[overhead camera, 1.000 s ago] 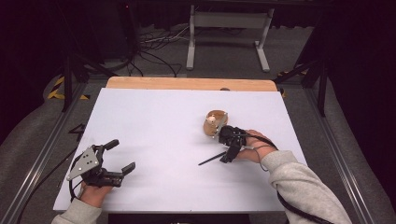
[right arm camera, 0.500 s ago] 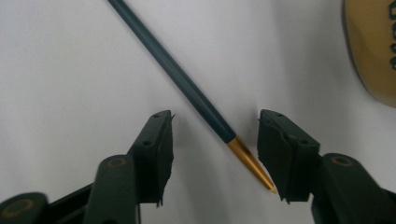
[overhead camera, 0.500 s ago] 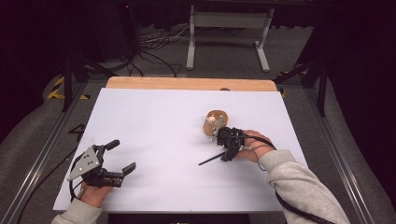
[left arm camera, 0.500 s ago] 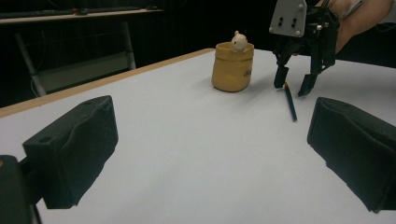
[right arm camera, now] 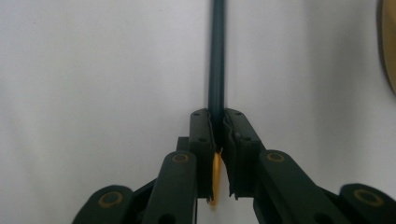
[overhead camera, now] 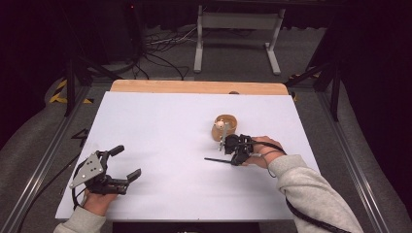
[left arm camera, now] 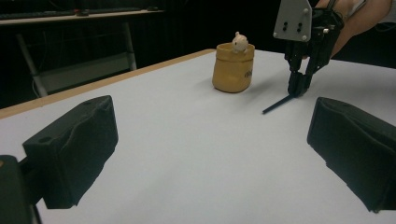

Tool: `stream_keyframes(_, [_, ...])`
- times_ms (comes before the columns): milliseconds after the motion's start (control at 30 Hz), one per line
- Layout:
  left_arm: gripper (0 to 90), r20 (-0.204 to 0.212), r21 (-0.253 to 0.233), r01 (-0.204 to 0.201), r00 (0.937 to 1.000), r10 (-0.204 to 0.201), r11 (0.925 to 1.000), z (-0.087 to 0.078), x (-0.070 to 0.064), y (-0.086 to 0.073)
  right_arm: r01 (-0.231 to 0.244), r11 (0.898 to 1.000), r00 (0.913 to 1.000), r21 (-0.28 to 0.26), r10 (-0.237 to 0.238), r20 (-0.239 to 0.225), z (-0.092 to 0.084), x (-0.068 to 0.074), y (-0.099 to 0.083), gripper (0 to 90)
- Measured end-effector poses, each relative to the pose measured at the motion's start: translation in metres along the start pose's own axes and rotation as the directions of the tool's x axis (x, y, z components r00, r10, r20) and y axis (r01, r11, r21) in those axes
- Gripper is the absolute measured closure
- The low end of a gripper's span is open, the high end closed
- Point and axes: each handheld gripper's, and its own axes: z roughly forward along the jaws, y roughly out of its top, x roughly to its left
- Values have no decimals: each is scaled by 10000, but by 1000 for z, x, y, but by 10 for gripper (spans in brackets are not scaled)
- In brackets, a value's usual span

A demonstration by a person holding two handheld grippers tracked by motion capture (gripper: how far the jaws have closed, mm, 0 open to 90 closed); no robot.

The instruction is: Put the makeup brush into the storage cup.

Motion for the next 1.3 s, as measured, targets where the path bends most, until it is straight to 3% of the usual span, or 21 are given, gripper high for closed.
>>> stream_keyframes(133, [16,-297,-21,-75,9995,74,10000,-2,-1,4,69,10000,10000,-15,-69,32,0,1,0,831])
stream_keyframes(400, [0,-394,7,-229,9990,229,9997,4,-4,10,-17,9997,9999,-237,21,159,-11,4,-2,833])
stream_keyframes(633, [17,229,-26,-141,9996,142,9999,14,-7,14,163,9991,9991,-396,-147,393,-27,9,1,833])
stream_keyframes(833, [44,946,57,-166,9954,160,9998,18,-6,22,467,9980,9981,-431,-449,423,-38,19,9,833])
stream_keyframes(1133, [33,1719,326,-470,9843,407,9984,36,-12,27,1019,9934,9940,-520,-996,448,-54,36,24,833])
stream_keyframes(1300, [30,2286,302,-645,9719,559,9975,49,-17,31,1131,9922,9930,-523,-1111,392,-58,43,28,833])
